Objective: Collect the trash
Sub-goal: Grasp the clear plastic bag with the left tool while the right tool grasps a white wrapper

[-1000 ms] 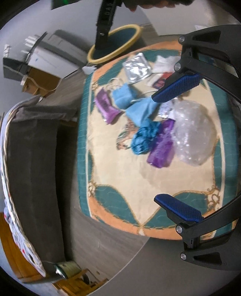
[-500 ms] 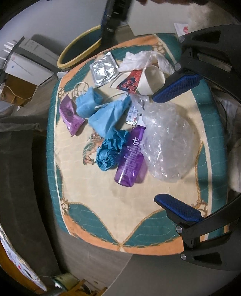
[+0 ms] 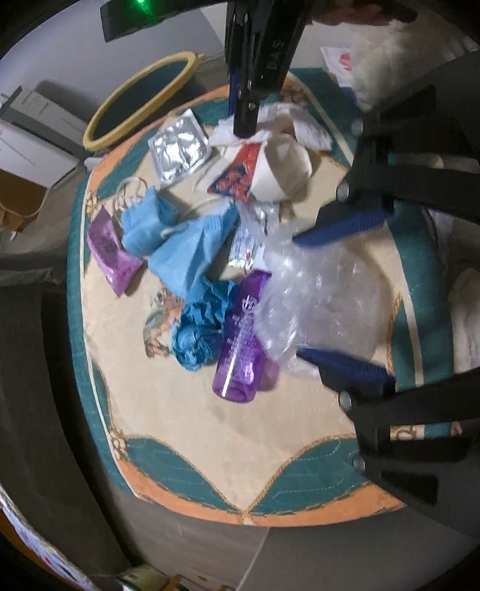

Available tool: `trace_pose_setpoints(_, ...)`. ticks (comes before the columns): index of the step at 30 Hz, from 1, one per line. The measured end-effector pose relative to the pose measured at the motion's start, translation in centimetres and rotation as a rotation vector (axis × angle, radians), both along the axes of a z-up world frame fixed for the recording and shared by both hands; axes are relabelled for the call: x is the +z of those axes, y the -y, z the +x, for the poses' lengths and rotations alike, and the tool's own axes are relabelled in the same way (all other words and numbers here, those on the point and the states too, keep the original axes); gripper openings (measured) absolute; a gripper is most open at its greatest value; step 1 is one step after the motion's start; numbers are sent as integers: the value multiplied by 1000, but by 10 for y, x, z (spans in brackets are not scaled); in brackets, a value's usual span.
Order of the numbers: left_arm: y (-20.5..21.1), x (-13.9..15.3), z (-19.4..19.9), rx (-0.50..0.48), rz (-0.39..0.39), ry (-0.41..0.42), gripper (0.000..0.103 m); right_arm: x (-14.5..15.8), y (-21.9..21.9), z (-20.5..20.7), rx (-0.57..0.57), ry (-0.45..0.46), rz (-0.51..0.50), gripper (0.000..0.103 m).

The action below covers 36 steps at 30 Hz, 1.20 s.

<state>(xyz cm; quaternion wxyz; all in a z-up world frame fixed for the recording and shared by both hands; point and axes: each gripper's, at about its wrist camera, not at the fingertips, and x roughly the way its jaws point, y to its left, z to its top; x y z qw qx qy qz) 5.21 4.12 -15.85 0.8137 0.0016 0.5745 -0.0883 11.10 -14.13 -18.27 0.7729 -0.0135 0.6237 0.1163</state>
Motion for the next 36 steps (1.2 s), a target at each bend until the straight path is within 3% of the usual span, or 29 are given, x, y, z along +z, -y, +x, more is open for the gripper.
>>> trace_pose_setpoints(4, 4, 15, 0, -16, -18, 47, 36, 16, 1, 3, 4, 62, -8, 11)
trace_pose_setpoints(7, 5, 31, 0, -17, -17, 101, 34, 33, 2, 5, 2, 122, -7, 11)
trace_pose_setpoints(15, 2, 77, 2, 5, -41, 250, 33, 81, 5, 15, -11, 259, 30, 11)
trace_pose_setpoints(26, -4, 115, 12, 57, -69, 378, 33, 136, 21, 19, -30, 441, 30, 11)
trace_pose_setpoints(36, 12, 138, 21, 40, -60, 460, 33, 161, 37, 26, -48, 574, -10, 11)
